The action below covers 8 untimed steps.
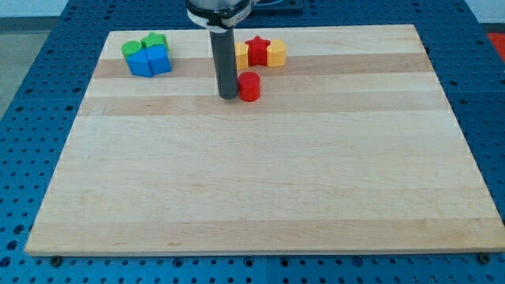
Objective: Push the red circle into the yellow hexagon
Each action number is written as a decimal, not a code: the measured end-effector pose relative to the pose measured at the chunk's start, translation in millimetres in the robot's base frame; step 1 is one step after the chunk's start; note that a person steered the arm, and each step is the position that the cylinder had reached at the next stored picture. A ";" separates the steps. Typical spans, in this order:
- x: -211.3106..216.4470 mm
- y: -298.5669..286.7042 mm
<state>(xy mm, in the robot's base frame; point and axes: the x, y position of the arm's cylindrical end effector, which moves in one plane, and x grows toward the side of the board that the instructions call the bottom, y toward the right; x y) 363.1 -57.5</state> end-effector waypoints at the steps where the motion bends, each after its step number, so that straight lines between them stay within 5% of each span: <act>1: -0.3 0.0; 3: 58.3 31.9; 5: 8.7 36.5; 8: -2.3 36.5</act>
<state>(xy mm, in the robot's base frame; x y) 360.9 -21.0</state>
